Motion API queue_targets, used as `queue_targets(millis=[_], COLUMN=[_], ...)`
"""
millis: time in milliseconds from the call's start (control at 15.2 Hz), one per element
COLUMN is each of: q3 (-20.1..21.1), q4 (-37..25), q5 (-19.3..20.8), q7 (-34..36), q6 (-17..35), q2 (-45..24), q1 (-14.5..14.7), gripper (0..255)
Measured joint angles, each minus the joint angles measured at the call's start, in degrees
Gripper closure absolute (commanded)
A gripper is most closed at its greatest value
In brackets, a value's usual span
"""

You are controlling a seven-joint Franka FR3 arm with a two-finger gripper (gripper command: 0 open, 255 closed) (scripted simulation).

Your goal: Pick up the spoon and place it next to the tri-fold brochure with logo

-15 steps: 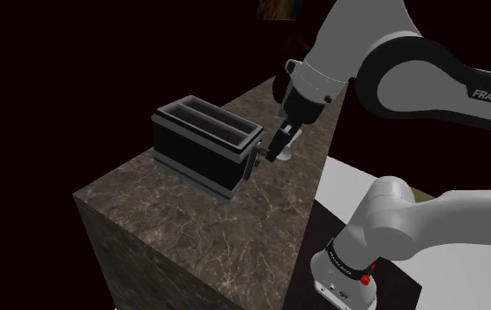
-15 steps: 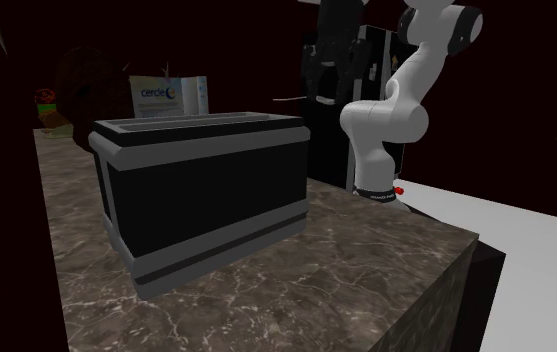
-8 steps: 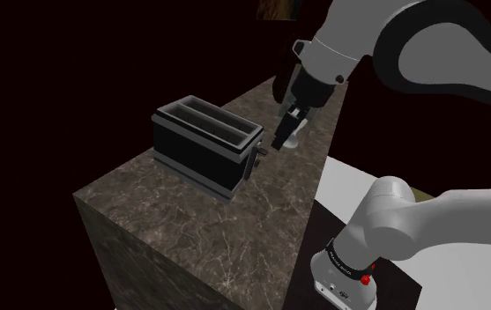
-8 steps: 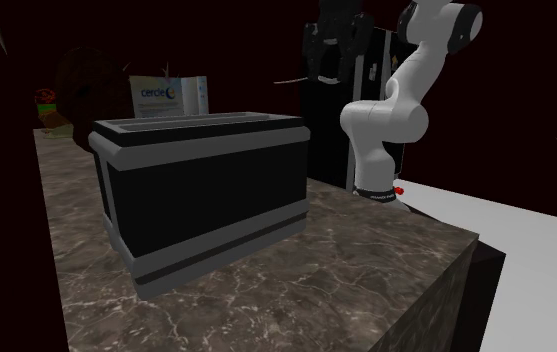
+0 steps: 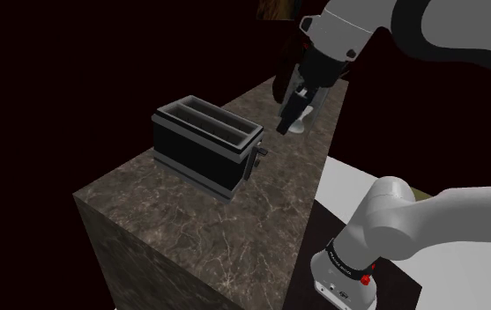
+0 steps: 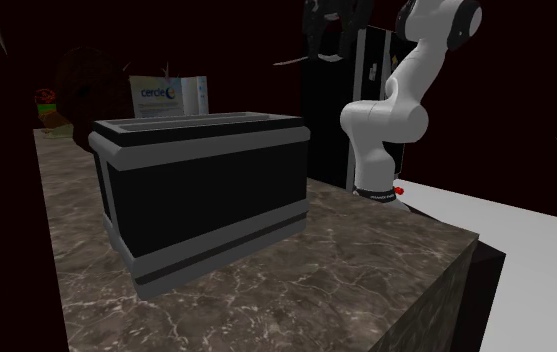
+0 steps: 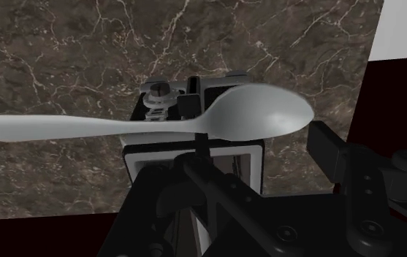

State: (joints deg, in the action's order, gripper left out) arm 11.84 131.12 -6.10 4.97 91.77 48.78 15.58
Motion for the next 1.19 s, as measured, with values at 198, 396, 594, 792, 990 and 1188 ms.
queue_targets(millis=[198, 396, 594, 792, 990, 1188], q3=[-0.1, -0.3, -0.3, -0.5, -2.8, -6.3], q4=[-3.4, -6.3, -9.5, -12.1, -12.9, -13.4], q5=[0.3, 0.4, 0.6, 0.8, 2.2, 4.2], q7=[0.0, 0.1, 0.2, 0.2, -2.3, -6.2], q6=[-2.1, -4.2, -6.2, -7.9, -7.6, -6.6], q2=[-1.3, -2.2, -3.3, -4.2, -5.5, -7.0], q1=[-0.2, -0.4, -0.5, -0.7, -1.3, -2.2], gripper=[255, 255, 255, 255, 255, 255])
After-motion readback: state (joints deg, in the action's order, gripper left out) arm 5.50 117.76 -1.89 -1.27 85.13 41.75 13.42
